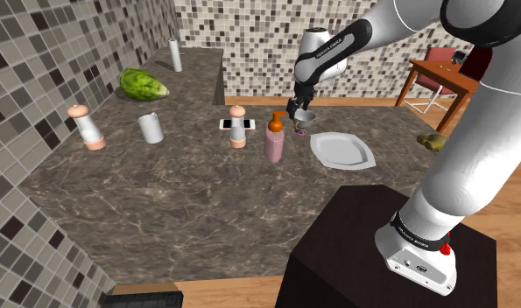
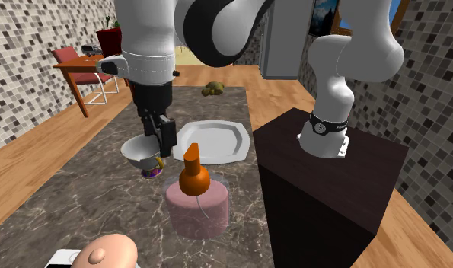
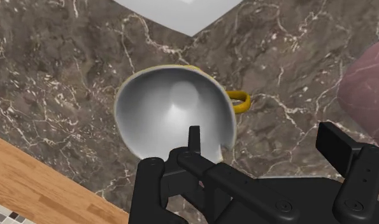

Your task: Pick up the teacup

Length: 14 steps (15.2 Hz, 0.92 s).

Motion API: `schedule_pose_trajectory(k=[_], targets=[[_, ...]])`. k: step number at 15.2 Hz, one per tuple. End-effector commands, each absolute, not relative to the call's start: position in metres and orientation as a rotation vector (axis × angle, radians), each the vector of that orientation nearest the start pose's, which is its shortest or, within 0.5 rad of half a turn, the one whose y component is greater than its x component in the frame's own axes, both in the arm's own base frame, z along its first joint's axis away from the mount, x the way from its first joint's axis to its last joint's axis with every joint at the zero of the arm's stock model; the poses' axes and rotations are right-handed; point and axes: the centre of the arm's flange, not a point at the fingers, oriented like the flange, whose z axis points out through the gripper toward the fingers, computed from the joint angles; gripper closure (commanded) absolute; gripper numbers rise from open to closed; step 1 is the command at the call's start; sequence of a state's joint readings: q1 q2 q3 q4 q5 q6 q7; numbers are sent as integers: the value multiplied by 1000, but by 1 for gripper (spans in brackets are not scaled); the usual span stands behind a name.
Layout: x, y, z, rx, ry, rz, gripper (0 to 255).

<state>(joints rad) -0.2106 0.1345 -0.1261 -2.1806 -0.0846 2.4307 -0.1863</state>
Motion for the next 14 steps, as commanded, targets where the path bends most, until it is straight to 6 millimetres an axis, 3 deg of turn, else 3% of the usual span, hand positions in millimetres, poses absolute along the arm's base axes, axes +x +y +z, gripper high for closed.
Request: schedule_pose_trajectory(k=[1,8,10,11,14], targets=[[537,-197,333,-3242,154,-164,0],[537,-197,293,-3242,154,-164,0],[537,-197,293,-3242,154,-164,0],[537,-197,293,-3242,154,-164,255],[536,-197,293,-3242,154,-164,255]])
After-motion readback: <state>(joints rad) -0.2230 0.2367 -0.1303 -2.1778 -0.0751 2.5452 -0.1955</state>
